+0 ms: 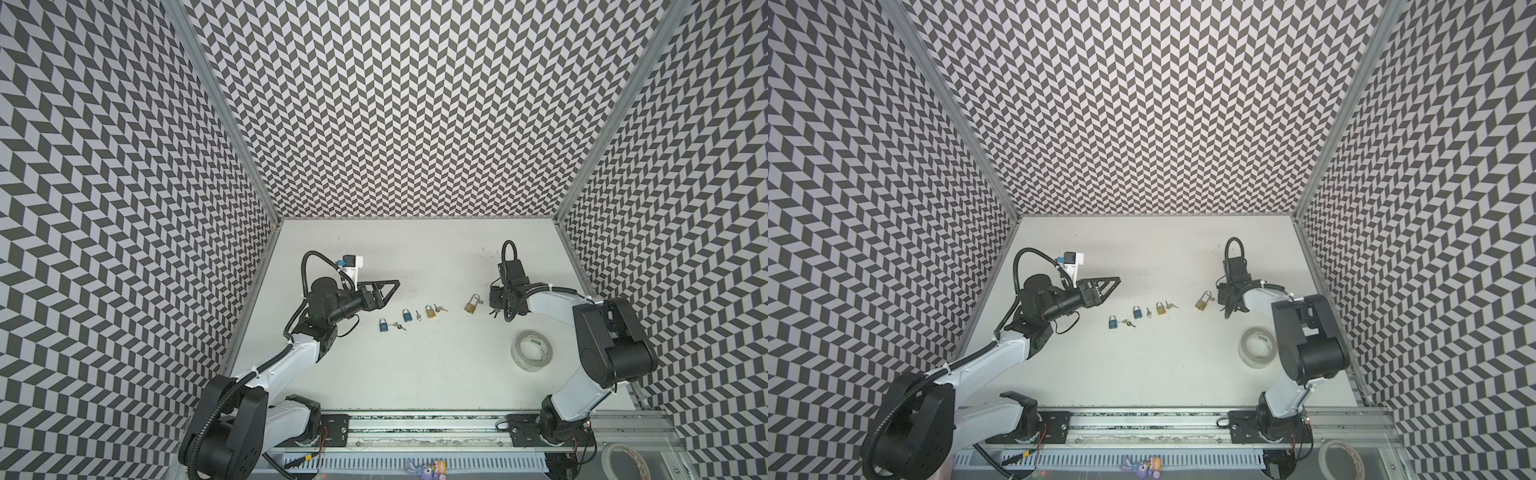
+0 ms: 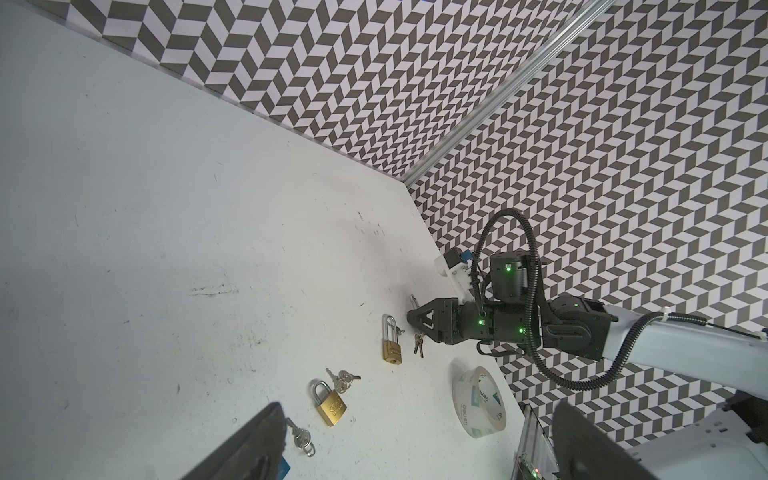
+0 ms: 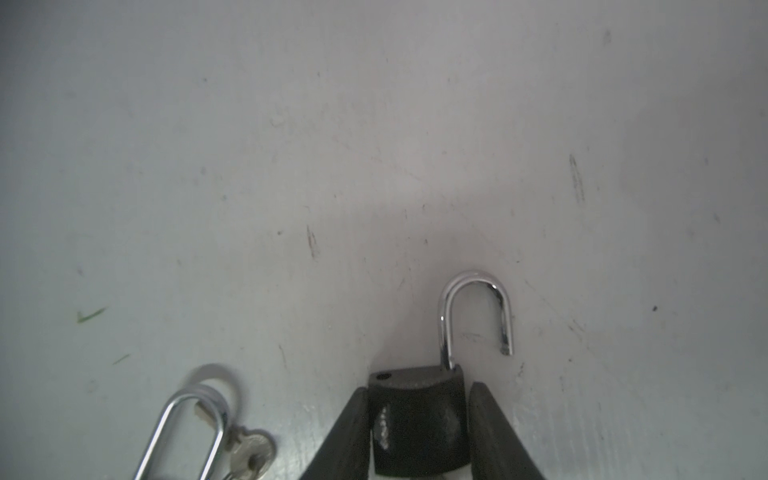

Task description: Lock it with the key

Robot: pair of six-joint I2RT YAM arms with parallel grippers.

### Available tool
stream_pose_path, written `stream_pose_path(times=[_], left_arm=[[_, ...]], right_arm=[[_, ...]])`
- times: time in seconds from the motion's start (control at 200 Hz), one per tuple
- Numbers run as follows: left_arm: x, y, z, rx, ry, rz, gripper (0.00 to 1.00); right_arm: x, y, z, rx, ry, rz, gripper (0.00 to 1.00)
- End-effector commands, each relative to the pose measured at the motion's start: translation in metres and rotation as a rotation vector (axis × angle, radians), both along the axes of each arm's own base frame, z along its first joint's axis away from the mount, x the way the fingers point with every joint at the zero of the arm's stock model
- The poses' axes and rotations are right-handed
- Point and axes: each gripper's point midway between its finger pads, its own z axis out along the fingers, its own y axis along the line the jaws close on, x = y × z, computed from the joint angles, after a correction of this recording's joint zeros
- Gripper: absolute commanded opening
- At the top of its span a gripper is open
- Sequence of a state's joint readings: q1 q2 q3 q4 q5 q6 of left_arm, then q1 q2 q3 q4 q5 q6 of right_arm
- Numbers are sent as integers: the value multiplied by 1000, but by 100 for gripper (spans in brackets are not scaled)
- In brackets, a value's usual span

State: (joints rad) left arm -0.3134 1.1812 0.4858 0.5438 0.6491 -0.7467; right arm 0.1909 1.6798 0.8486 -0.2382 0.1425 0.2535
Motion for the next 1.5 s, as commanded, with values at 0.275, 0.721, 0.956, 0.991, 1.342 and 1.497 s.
stream_pose_path(times=[0.275,0.721,0.956,0.991,1.342,1.497], left_arm=[[4,9,37,46,-103,34,100],[-3,20,90,130,-288,44,90],[-16,18,110,136,-352,-39,86],[-20,17,114,133,-367,-60,86],[-83,-4,149,85,-607,-374,82],[-103,-8,161,86,-705,-426,80]], right_arm=[[1,10,60,57,-163,10,23],[-69,163,222,510,-516,809,0],[-115,219,255,599,-483,1194,0],[-121,227,258,584,-486,1251,0],[-177,255,296,678,-522,1608,0],[-195,257,311,794,-516,1686,0]])
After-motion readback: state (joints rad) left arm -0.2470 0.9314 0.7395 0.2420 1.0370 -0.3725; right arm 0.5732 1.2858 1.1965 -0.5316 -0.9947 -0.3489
